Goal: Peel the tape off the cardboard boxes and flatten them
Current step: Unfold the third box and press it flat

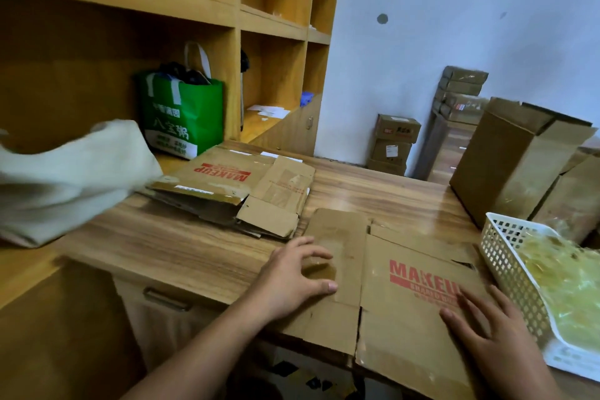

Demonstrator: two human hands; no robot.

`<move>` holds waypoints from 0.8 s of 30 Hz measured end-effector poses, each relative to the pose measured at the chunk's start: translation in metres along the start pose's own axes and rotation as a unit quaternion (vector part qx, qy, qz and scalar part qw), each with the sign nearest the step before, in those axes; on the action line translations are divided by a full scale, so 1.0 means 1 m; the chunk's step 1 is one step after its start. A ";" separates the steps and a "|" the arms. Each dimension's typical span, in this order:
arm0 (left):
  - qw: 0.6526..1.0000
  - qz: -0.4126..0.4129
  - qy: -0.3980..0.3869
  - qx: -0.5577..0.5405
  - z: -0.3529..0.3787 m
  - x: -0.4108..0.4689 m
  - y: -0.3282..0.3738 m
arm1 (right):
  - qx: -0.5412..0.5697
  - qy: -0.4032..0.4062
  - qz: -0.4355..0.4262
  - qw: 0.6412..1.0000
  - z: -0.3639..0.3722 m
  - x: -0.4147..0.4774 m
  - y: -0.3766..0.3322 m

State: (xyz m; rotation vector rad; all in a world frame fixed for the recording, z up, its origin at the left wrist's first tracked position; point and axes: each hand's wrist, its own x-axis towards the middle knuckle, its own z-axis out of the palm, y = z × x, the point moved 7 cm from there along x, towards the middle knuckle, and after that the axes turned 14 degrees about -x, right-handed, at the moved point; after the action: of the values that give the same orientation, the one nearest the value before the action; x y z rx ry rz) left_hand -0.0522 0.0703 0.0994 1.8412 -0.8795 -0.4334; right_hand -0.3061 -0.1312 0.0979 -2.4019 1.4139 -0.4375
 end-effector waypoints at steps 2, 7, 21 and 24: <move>0.997 0.008 0.022 -0.077 -0.015 -0.004 0.000 | 0.027 0.018 0.005 0.999 -0.006 -0.007 -0.005; 0.971 0.030 0.049 -0.231 -0.043 -0.019 0.008 | 0.071 0.071 -0.010 0.995 -0.020 -0.021 -0.025; 0.954 0.094 0.148 -0.242 -0.207 0.027 0.023 | 0.106 0.042 -0.160 0.981 -0.005 0.041 -0.198; 0.955 0.082 0.162 -0.237 -0.248 0.051 0.015 | 0.130 0.040 -0.193 0.972 0.020 0.071 -0.246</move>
State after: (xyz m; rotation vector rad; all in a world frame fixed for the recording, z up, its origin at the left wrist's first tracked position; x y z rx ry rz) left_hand 0.1354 0.1874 0.2236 1.3362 -0.6287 -0.2051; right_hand -0.0725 -0.0785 0.1903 -2.4549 0.8459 -0.7683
